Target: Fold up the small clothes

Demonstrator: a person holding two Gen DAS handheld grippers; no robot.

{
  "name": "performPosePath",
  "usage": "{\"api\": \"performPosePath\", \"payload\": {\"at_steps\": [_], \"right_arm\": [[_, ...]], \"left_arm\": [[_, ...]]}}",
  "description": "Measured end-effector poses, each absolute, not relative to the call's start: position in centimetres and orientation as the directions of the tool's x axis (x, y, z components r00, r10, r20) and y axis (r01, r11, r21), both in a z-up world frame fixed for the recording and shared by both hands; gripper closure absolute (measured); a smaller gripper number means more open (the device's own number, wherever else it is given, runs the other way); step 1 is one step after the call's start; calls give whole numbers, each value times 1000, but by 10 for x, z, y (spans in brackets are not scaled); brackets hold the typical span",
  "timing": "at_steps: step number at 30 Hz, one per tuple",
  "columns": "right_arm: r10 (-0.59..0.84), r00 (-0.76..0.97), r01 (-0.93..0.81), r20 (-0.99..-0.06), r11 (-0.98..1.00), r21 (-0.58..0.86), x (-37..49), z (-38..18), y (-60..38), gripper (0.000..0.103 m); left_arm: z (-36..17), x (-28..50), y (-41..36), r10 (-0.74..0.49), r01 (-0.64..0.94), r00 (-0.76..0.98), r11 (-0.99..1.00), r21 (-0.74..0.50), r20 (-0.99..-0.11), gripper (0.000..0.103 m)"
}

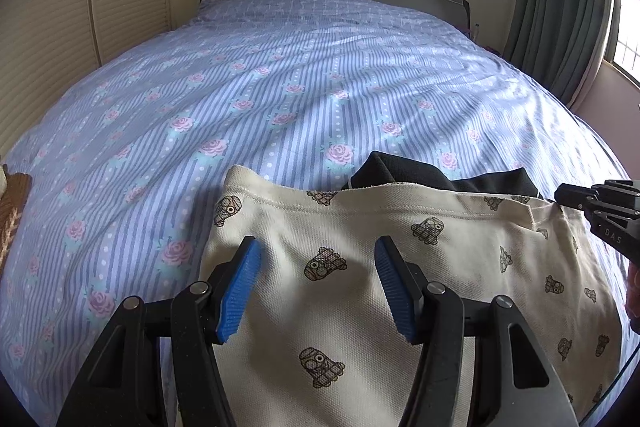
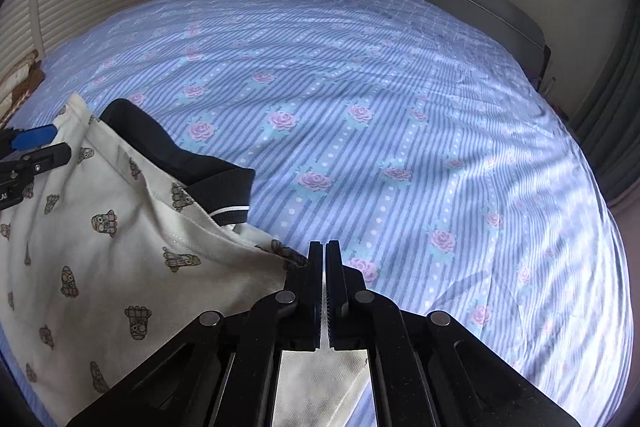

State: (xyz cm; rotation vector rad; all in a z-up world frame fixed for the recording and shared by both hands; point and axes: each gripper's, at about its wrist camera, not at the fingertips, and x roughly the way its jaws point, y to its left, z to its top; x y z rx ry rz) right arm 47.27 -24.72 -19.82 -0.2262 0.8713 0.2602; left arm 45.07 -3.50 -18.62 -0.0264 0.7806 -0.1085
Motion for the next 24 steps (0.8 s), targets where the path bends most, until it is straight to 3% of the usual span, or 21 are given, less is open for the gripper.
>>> {"api": "performPosePath", "payload": {"at_steps": [4, 6, 7, 8, 17, 18, 19, 24], "right_arm": [[114, 638, -293, -762, 950, -104, 464, -198, -252, 99], [100, 657, -266, -747, 958, -106, 458, -192, -257, 88], [98, 668, -252, -738, 962, -100, 455, -190, -262, 73], [102, 676, -241, -730, 966, -88, 451, -187, -266, 66], [170, 634, -198, -755, 979, 54, 445, -206, -283, 68], [181, 632, -199, -754, 978, 68, 445, -208, -283, 71], [187, 632, -201, -752, 977, 73, 446, -208, -282, 82], [192, 637, -201, -747, 976, 79, 447, -209, -283, 95]], "left_arm": [[-188, 451, -35, -105, 88, 702, 994, -60, -705, 44], [-188, 451, -36, -105, 92, 703, 994, -56, -704, 44], [-188, 451, -37, -106, 93, 703, 994, -56, -704, 44], [-188, 451, -37, -106, 94, 702, 994, -57, -704, 44], [-187, 450, -38, -100, 90, 706, 995, -51, -701, 44], [-187, 450, -37, -100, 89, 705, 995, -52, -702, 44], [-188, 451, -37, -99, 88, 704, 995, -52, -703, 44], [-188, 451, -39, -95, 90, 704, 995, -45, -704, 44]]}}
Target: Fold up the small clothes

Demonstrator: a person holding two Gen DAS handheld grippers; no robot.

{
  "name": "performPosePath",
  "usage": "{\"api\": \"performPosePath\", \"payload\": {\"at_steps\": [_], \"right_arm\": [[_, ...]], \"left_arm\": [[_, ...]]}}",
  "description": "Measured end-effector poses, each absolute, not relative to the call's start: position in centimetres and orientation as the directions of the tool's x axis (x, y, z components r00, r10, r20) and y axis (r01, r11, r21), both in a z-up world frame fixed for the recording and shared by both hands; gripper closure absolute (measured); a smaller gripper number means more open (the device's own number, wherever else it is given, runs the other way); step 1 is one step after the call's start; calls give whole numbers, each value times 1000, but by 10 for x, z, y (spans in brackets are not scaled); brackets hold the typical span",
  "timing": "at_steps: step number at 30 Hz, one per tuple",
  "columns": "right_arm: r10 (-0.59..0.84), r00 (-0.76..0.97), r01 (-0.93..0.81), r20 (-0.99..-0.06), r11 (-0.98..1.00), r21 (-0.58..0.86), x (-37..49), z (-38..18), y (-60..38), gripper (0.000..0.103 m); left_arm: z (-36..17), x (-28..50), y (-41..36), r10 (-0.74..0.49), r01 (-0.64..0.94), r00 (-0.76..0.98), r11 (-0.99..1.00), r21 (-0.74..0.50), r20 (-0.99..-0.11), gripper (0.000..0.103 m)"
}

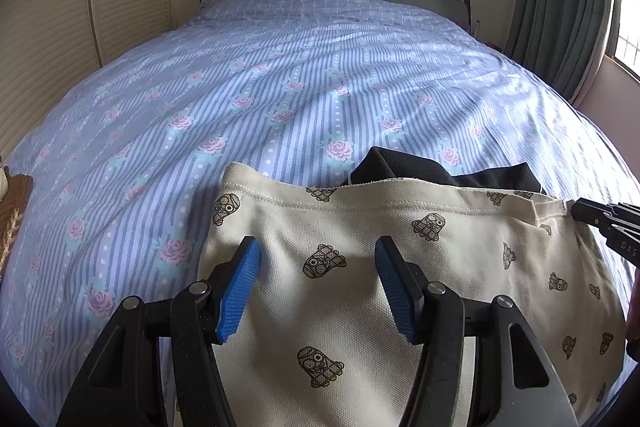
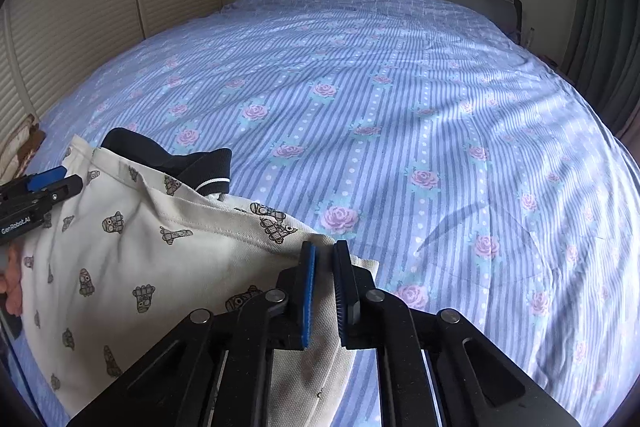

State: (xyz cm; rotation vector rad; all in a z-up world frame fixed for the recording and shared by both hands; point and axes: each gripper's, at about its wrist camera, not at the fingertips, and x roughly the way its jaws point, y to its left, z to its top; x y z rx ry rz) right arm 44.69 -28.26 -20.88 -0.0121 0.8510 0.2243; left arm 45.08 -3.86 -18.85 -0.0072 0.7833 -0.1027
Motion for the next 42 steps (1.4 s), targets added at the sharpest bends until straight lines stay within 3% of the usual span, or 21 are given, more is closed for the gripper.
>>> {"api": "performPosePath", "payload": {"at_steps": [9, 16, 23, 27, 29, 31, 34, 42], "right_arm": [[141, 648, -136, -749, 988, 68, 446, -212, -293, 99], [110, 680, -91, -725, 994, 66, 433, -202, -293, 74], [50, 644, -51, -764, 998, 23, 432, -215, -285, 74], [44, 677, -37, -735, 999, 26, 412, -193, -282, 73], [34, 693, -23, -720, 999, 24, 397, -180, -282, 60], [42, 709, -6, -704, 999, 53, 377, -169, -285, 51], [63, 716, 21, -695, 993, 112, 348, -162, -291, 42], [249, 683, 6, -687, 938, 346, 319, -179, -315, 41]], "left_arm": [[-191, 451, -39, -92, 89, 700, 995, -41, -708, 44], [-193, 454, -31, -69, 65, 700, 997, -32, -711, 44], [-193, 457, -21, -27, 36, 692, 999, -3, -721, 44], [-180, 444, -22, -27, 56, 712, 998, 19, -702, 44], [-171, 435, -18, -46, 49, 712, 999, -16, -700, 44], [-164, 421, -15, -84, 55, 715, 996, -63, -694, 43], [-159, 396, -17, -71, 61, 711, 997, -39, -700, 43], [-158, 362, -28, -43, 39, 685, 999, -23, -727, 43]]}}
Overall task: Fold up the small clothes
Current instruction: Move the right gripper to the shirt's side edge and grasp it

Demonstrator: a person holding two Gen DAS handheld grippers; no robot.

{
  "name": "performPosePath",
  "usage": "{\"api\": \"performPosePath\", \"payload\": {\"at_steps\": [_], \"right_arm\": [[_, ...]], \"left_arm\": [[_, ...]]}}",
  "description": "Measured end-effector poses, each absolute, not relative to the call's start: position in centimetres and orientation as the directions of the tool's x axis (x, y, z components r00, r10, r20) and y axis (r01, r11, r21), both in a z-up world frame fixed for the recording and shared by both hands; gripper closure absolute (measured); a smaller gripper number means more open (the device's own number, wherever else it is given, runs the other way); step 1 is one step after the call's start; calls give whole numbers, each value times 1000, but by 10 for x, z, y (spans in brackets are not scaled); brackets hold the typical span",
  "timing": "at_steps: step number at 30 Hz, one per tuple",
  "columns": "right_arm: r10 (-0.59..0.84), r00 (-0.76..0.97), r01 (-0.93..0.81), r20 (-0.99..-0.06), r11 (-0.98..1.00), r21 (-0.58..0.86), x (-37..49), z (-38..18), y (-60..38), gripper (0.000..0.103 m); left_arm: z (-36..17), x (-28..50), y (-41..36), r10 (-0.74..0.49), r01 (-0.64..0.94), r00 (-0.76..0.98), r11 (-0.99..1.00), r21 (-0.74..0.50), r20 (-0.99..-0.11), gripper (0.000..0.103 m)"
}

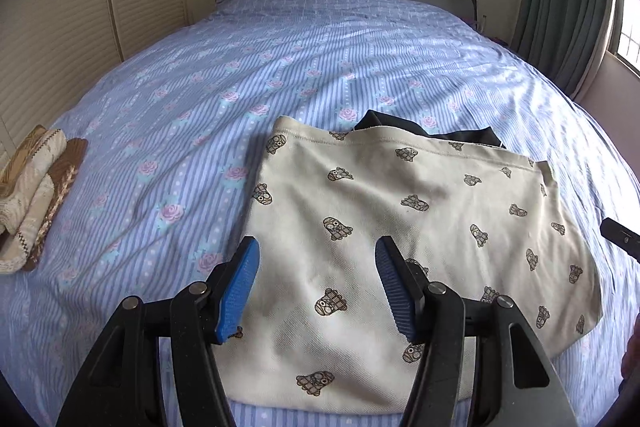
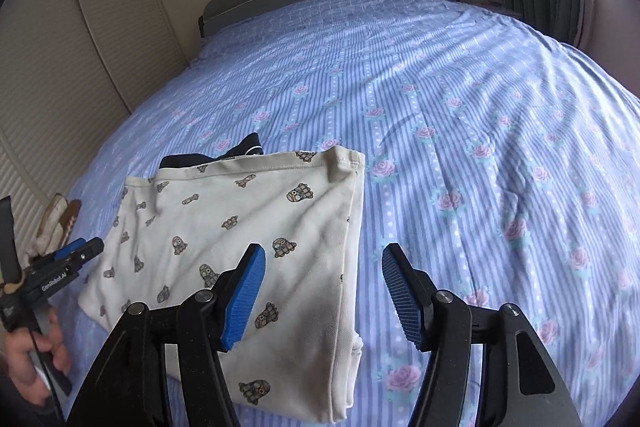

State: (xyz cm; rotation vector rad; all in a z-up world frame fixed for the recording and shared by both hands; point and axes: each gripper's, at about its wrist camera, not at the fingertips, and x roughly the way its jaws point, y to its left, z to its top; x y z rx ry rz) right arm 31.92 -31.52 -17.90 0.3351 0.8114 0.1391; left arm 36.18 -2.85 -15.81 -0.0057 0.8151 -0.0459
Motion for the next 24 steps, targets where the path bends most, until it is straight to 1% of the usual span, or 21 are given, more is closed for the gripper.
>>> {"api": "performPosePath", "payload": {"at_steps": [2, 6, 9, 14, 17, 21, 22, 24], "right_arm": [[285, 675, -11, -681, 926, 376, 325, -182, -321, 41], [407, 623, -67, -668, 879, 472, 352, -194, -330, 42], [463, 576, -71, -674, 849, 523, 377, -211, -337, 42], [580, 516, -82, -631, 766, 637, 408, -239, -348, 43], [589, 526, -92, -614, 757, 647, 421, -246, -353, 45], [636, 518, -122, -572, 717, 686, 439, -250, -356, 45], [650, 512, -128, -562, 704, 698, 444, -251, -355, 45], [680, 500, -137, -536, 673, 726, 451, -254, -354, 53]], "left_arm": [[-156, 363, -33, -35, 20, 690, 999, -30, -723, 43], [-155, 374, -44, -21, -17, 691, 999, -45, -722, 43], [-154, 382, -52, -23, -26, 691, 998, -57, -723, 43], [-153, 391, -71, -13, 5, 698, 1000, -13, -716, 43], [-156, 396, -78, -10, 12, 693, 1000, -2, -721, 43], [-158, 402, -85, -12, 22, 691, 1000, 5, -722, 43], [-158, 403, -86, -13, 24, 691, 1000, 5, -722, 43], [-159, 405, -88, -16, 27, 691, 1000, 3, -722, 43]]}}
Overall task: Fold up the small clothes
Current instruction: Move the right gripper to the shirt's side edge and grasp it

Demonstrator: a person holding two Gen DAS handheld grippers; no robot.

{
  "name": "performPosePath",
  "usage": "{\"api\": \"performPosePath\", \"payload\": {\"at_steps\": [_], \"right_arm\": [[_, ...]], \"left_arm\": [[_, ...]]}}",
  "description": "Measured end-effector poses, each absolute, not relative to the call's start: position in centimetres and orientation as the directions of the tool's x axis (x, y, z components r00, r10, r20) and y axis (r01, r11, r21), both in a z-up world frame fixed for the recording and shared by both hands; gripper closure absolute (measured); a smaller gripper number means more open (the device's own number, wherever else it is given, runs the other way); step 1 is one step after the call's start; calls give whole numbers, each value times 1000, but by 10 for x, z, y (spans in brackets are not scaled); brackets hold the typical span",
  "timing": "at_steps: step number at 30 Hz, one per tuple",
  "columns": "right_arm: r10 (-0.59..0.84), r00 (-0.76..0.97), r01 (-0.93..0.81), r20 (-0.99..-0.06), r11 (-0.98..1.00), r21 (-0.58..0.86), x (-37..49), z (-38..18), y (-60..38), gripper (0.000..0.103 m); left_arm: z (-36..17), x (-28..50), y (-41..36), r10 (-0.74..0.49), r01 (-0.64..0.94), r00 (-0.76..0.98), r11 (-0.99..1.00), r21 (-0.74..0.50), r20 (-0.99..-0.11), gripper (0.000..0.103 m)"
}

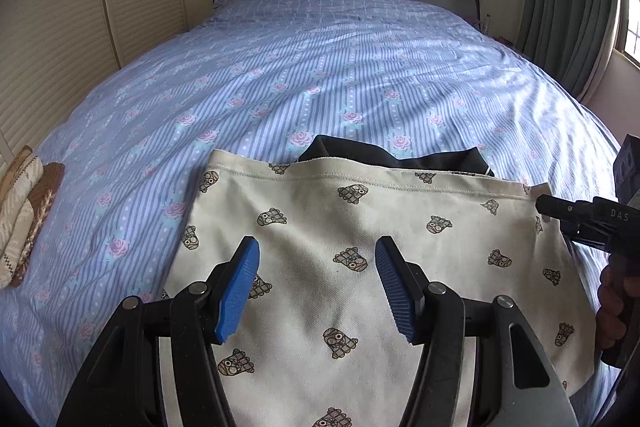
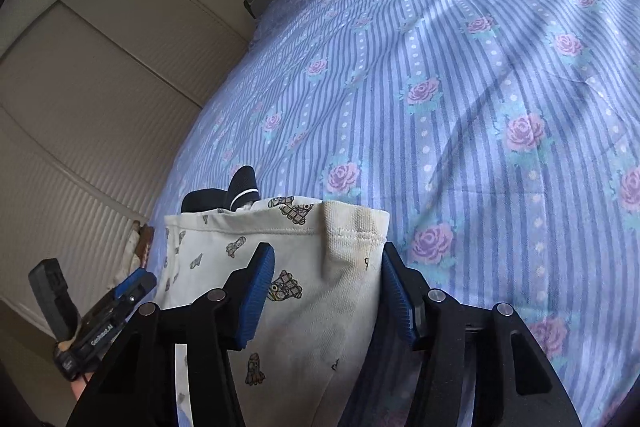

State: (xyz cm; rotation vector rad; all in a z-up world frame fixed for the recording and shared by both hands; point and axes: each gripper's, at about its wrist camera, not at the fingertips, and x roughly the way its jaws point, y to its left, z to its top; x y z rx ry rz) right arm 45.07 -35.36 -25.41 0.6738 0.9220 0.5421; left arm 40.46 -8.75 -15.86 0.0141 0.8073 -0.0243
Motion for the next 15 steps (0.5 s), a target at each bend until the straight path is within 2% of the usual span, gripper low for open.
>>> {"api": "performPosePath", "payload": {"at_steps": [6, 8, 13, 15], "right_arm": [[724, 462, -178, -513, 642, 746, 459, -255, -342, 61], [724, 459, -165, -515, 639, 751, 461, -259, -343, 68], [738, 430, -165, -520, 631, 758, 472, -261, -343, 69], [735, 418, -178, -535, 643, 745, 475, -260, -338, 83]], "left_arm": [[-159, 412, -86, -7, 26, 693, 1000, 16, -720, 43], [-159, 416, -85, -2, 26, 695, 999, 23, -719, 43], [-159, 424, -82, -4, 20, 691, 1000, 14, -723, 43], [-159, 425, -78, 2, 12, 689, 1000, 14, -724, 43]]}}
